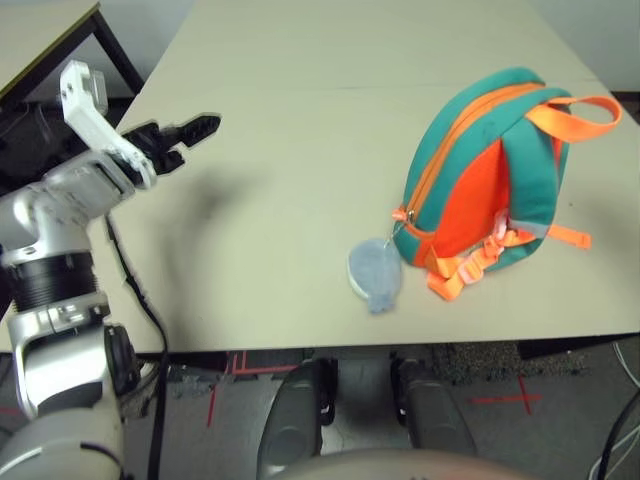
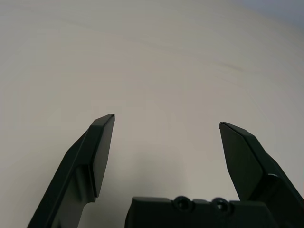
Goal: Put the pencil case into the backpack and zip it.
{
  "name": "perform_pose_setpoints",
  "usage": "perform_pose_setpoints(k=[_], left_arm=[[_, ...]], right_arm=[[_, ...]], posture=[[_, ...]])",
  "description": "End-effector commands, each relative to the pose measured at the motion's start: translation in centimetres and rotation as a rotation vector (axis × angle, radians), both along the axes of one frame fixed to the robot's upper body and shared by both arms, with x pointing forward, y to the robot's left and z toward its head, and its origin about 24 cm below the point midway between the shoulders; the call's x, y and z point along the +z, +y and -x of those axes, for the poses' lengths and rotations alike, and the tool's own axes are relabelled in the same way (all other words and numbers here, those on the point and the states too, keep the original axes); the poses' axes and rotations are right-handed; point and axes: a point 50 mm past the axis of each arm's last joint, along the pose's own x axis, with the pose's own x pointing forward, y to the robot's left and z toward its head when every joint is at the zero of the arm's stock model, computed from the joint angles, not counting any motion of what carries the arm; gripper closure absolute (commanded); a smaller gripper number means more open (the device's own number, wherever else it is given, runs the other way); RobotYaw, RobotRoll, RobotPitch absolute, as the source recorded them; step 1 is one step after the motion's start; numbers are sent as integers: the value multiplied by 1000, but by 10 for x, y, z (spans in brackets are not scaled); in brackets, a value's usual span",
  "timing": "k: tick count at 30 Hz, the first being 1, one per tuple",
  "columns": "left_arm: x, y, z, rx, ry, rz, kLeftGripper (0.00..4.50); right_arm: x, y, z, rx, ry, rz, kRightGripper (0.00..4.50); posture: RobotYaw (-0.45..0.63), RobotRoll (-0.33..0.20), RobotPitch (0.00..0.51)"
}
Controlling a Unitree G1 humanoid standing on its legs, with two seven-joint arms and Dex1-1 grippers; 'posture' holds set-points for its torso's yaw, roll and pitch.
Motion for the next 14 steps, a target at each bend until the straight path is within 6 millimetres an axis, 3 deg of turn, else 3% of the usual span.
perform_pose_setpoints(k=[1, 7, 14], left_arm=[[-24, 7, 2, 145, -23, -208, 0], [-61, -14, -8, 100, -21, -318, 0], [-95, -32, -11, 24, 36, -390, 0]], right_arm=[[-29, 7, -25, -140, -27, 78, 24], [-74, 8, -49, -407, -92, 199, 24], [-132, 7, -47, -572, -77, 354, 24]], posture=[[117, 0, 194], [78, 0, 206], [85, 0, 210]])
